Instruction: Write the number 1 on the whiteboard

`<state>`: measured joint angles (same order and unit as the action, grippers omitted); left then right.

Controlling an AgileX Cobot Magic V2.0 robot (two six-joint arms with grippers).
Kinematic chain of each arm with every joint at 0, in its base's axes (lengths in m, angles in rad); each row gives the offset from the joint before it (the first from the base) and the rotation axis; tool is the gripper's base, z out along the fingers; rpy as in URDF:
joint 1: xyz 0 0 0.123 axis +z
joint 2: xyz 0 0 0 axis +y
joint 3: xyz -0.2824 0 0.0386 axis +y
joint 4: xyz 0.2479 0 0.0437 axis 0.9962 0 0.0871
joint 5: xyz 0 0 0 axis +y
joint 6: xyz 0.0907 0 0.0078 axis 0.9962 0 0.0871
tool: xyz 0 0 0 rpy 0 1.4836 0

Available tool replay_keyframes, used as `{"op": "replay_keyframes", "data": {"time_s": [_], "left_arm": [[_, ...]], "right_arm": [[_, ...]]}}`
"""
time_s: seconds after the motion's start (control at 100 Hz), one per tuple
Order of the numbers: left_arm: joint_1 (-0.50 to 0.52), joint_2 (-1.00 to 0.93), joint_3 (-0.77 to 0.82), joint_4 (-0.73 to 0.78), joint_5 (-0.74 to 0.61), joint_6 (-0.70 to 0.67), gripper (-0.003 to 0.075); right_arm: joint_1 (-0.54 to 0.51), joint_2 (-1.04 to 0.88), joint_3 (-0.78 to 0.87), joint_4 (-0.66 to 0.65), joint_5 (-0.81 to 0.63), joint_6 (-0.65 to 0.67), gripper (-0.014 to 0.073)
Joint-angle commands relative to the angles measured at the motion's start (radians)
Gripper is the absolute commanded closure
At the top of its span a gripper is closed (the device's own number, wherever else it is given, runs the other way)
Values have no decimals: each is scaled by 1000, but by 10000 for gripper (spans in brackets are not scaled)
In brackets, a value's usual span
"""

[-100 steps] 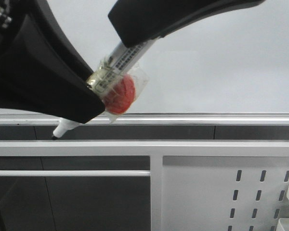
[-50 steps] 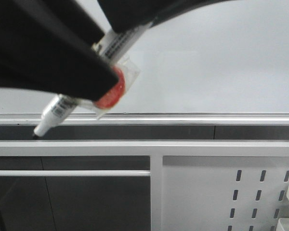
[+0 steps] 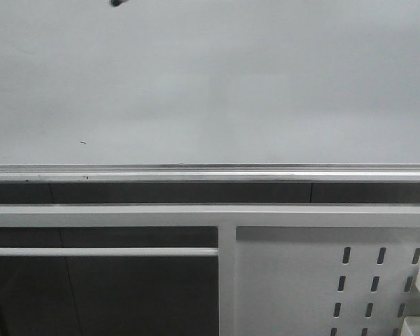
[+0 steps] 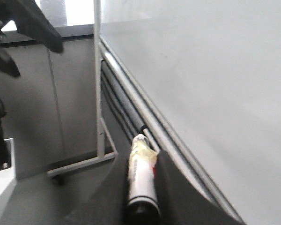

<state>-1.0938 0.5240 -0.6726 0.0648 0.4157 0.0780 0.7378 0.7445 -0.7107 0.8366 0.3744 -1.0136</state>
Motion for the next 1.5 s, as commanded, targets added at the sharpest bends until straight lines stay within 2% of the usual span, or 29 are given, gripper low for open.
{"op": "replay_keyframes", "data": {"time_s": [0.0, 0.1, 0.2, 0.36, 0.58, 0.94, 1.15, 1.49], "left_arm": [[35, -91, 34, 61, -67, -132, 556], [96, -227, 116, 129, -89, -231, 638], [166, -330, 191, 134, -129, -254, 741], [267, -419, 252, 122, -137, -274, 740], [345, -427, 265, 122, -136, -274, 740], [351, -427, 265, 122, -138, -274, 740], [351, -427, 265, 122, -138, -274, 740], [351, -427, 265, 121, -138, -274, 740]], "right_arm": [[2, -78, 53, -38, -169, -3, 661], [2, -142, 152, -79, -332, -3, 662], [2, -157, 222, -128, -459, -3, 662], [2, -135, 242, -221, -484, -3, 662], [7, -80, 242, -268, -619, -3, 662], [8, -28, 242, -336, -741, -3, 662], [8, 24, 242, -335, -748, -3, 662], [8, 113, 242, -335, -850, -3, 663]]}}
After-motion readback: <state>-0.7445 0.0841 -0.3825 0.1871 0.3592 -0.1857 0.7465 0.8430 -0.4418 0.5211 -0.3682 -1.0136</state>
